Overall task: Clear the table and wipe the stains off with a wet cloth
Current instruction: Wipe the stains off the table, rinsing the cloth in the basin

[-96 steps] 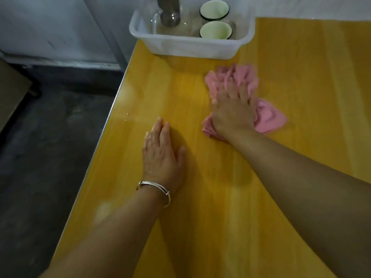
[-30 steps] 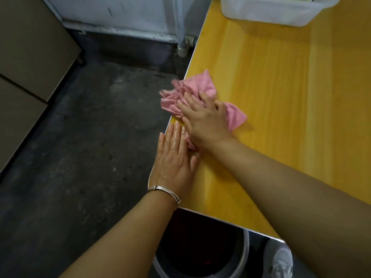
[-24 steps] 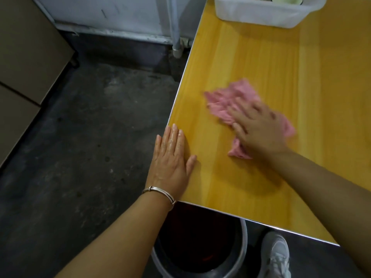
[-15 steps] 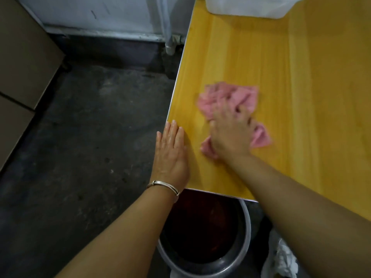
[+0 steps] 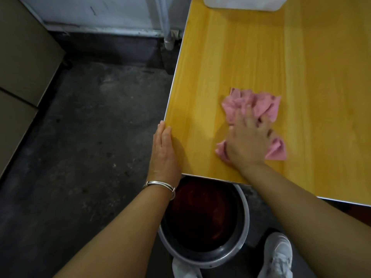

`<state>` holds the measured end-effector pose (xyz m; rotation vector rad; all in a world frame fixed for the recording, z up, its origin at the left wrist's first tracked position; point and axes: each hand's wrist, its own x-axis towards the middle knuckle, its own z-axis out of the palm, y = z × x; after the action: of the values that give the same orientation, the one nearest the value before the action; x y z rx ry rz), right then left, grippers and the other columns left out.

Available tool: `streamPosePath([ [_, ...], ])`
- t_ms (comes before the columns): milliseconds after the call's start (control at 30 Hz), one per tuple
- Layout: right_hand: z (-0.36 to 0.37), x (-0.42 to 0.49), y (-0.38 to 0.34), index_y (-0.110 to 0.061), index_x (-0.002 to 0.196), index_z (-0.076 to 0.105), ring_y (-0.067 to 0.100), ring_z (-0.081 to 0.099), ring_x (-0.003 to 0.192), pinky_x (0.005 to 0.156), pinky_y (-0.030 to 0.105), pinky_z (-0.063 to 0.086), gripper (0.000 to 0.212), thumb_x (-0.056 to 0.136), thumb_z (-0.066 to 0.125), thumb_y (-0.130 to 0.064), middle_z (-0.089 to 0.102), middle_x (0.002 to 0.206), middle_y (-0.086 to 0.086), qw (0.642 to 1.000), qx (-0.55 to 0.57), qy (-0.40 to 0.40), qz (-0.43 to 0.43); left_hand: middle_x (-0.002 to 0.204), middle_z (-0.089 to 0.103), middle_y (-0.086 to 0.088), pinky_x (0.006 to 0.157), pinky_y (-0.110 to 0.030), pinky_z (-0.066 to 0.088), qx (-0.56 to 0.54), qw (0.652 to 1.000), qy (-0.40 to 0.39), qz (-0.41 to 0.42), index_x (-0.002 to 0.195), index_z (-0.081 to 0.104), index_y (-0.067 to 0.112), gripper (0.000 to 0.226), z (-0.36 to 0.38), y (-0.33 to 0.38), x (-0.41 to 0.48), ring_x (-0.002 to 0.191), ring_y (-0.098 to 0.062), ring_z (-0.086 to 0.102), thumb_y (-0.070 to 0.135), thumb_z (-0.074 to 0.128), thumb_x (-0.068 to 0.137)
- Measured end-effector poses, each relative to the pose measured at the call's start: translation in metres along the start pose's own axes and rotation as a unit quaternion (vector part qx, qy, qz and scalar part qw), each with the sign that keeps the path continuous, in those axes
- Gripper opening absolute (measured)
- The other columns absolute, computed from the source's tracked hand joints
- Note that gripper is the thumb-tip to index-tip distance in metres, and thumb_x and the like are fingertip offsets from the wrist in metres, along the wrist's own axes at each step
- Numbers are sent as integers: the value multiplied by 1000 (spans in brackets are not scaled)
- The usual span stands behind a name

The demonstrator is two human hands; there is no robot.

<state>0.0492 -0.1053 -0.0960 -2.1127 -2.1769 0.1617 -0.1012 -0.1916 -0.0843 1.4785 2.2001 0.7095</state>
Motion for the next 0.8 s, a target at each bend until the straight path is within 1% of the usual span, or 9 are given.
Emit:
streamPosePath([
  [67,5,-16,-38,-21,110,67,39,59,105,74,42,49,45,78,37,-31,62,127,2,996,5,6,-93,152,16,-12,106,-17,27,-28,999,12,11,139,27,4,64,-2,-2,0,135,-19,26,-10,52,82],
  [100,9,-29,-54,-22,108,68,38,60,103,74,39,50,45,75,38,-30,64,123,1,987,16,-4,-157,149,22,-17,101,-5,21,-42,998,27,30,137,32,0,65,-3,-4,-1,131,-18,30,-10,58,78],
  [200,7,-56,-70,-24,117,65,33,58,110,80,37,33,44,80,42,-30,61,128,-4,952,50,-50,-299,139,35,-27,94,10,16,-62,996,51,43,127,41,-9,57,-7,-13,-7,122,-14,40,-15,60,73],
  [267,8,-46,-54,-25,117,65,30,59,113,81,37,31,43,83,42,-35,63,126,-4,929,37,-38,-367,139,34,-27,96,7,15,-54,996,35,58,128,39,-10,60,-11,-16,-12,120,-10,37,-11,60,72],
  [333,5,-32,-31,-23,120,63,29,56,119,84,37,36,44,85,39,-36,63,126,-2,935,24,-17,-354,146,28,-20,94,-4,23,-44,998,8,50,135,34,-3,67,-15,-16,-14,123,-13,37,-7,59,74],
  [467,3,-25,-39,-28,136,47,32,33,136,95,44,34,46,90,42,-36,41,147,-5,990,49,-45,-125,151,22,-10,95,-21,30,10,999,-8,39,141,27,6,73,-15,-19,-15,135,-21,32,-13,55,76],
  [567,5,-46,-70,-28,112,68,34,52,118,83,36,38,46,69,52,-34,63,124,-6,965,57,-13,-255,140,34,-25,104,-23,29,-20,998,21,63,133,37,-6,64,-11,-26,-12,129,-33,38,-3,56,72],
  [667,10,-62,-73,-28,111,68,29,58,115,78,34,30,43,77,42,-33,61,127,-9,927,38,-31,-371,127,47,-29,102,-32,31,2,996,86,31,123,47,-9,52,-10,-32,-13,118,-41,47,-4,52,72],
  [800,6,-48,-36,-28,108,70,24,60,114,80,34,29,40,83,39,-36,67,119,-8,914,37,-6,-403,129,52,-22,93,-49,40,102,992,76,25,120,53,-2,49,-4,-12,-19,115,-42,50,5,58,71],
])
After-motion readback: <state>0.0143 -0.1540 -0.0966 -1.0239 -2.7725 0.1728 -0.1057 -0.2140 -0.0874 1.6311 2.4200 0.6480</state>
